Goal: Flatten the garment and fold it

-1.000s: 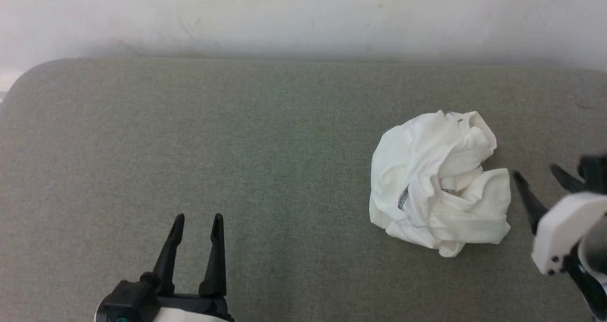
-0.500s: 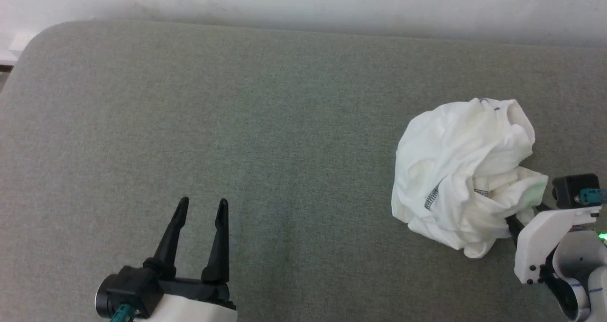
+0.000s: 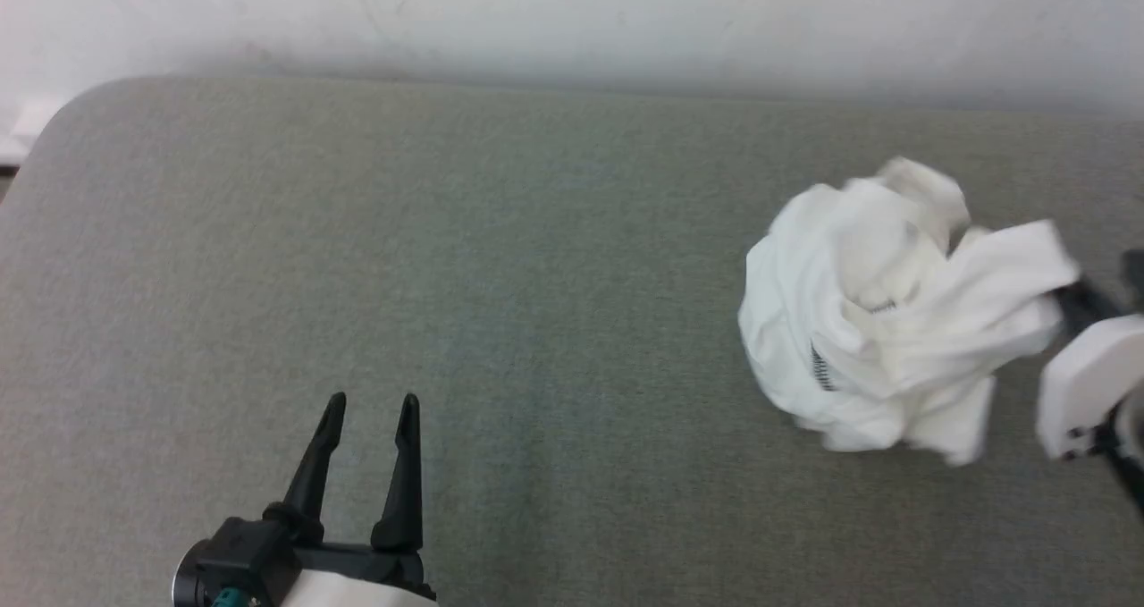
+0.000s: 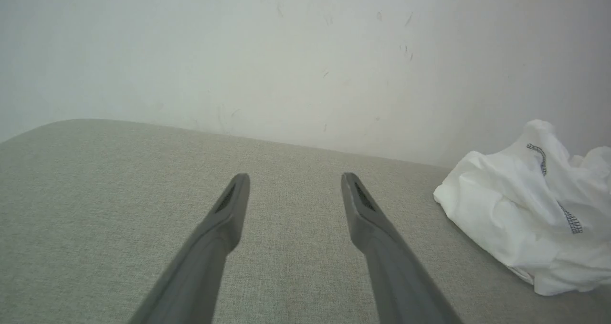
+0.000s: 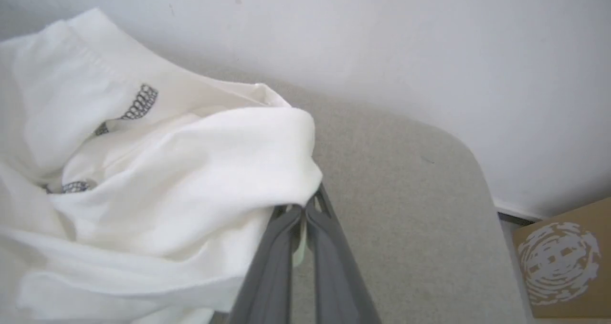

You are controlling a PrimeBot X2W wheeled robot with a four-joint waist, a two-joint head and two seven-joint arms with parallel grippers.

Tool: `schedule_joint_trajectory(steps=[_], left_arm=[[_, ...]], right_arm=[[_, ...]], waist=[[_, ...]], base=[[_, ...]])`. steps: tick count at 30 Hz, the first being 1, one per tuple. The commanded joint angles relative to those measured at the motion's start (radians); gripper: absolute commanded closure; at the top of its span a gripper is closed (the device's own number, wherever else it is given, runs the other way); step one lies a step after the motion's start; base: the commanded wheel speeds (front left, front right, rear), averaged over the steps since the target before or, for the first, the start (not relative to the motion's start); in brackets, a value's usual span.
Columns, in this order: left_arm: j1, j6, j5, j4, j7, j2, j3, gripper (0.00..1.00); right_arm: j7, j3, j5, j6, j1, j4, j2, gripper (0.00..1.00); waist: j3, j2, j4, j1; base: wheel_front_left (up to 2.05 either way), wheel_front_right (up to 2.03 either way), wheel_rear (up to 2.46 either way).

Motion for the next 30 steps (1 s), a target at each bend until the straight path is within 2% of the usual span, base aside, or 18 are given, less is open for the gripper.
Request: schedule_joint_trajectory(steps=[1, 7, 9, 12, 17, 18, 19, 20, 21, 26, 30], left_arm=[[0.011, 0.007, 0.001, -0.001, -0.005, -0.001, 0.004, 0.00], [0.018, 0.007, 0.003, -0.015, -0.005, -0.001, 0.009, 0.00], [0.017, 0.007, 0.002, -0.014, -0.005, -0.002, 0.007, 0.00], [0.014, 0.004, 0.000, -0.012, -0.005, -0.002, 0.003, 0.00], [0.007, 0.002, 0.000, -0.008, -0.005, -0.002, 0.007, 0.00], [0.007, 0.001, 0.002, -0.007, -0.005, -0.002, 0.008, 0.00], [0.007, 0.001, 0.002, -0.006, -0.005, -0.002, 0.010, 0.00], [0.007, 0.000, 0.003, -0.005, -0.005, -0.002, 0.012, 0.00], [0.007, 0.000, 0.004, -0.004, -0.005, -0.002, 0.013, 0.00], [0.010, 0.001, 0.002, -0.001, -0.005, -0.002, 0.014, 0.00], [0.007, 0.002, -0.002, -0.001, -0.005, -0.003, 0.004, 0.00]], right_arm=[[0.005, -0.022, -0.014, -0.001, -0.018, -0.029, -0.019, 1.00], [0.039, -0.152, -0.197, -0.001, 0.049, -0.140, -0.096, 1.00], [0.058, -0.200, -0.234, -0.001, 0.096, -0.144, -0.062, 1.00], [0.075, -0.261, -0.236, -0.001, 0.169, -0.123, 0.027, 1.00], [0.057, -0.300, -0.207, -0.001, 0.245, -0.043, 0.138, 1.00], [0.046, -0.301, -0.209, -0.001, 0.249, -0.032, 0.147, 0.88], [0.031, -0.300, -0.212, -0.001, 0.248, -0.023, 0.151, 0.59], [0.013, -0.299, -0.211, -0.001, 0.241, -0.017, 0.153, 0.09], [-0.003, -0.296, -0.212, -0.001, 0.230, -0.016, 0.155, 0.00], [-0.075, -0.219, -0.205, -0.001, 0.151, -0.063, 0.138, 0.00], [-0.074, -0.090, -0.156, -0.001, 0.082, -0.108, 0.118, 0.00]], waist=[[-0.060, -0.0001, -0.062, 0.0000], [-0.044, -0.0001, -0.072, 0.0000], [-0.033, -0.0001, -0.068, 0.0000], [-0.021, -0.0001, -0.056, 0.0000], [-0.015, -0.0001, -0.042, 0.0000], [-0.016, -0.0001, -0.040, 0.0000], [-0.018, -0.0001, -0.039, 0.0000], [-0.020, -0.0001, -0.039, 0.0000], [-0.024, -0.0001, -0.040, 0.0000], [-0.041, -0.0001, -0.042, 0.0000], [-0.044, -0.0001, -0.033, 0.0000]], base=[[0.00, 0.00, 0.00], [0.00, 0.00, 0.00], [0.00, 0.00, 0.00], [0.00, 0.00, 0.00], [0.00, 0.00, 0.00], [0.00, 0.00, 0.00], [0.00, 0.00, 0.00], [0.00, 0.00, 0.00], [0.00, 0.00, 0.00], [0.00, 0.00, 0.00], [0.00, 0.00, 0.00]])
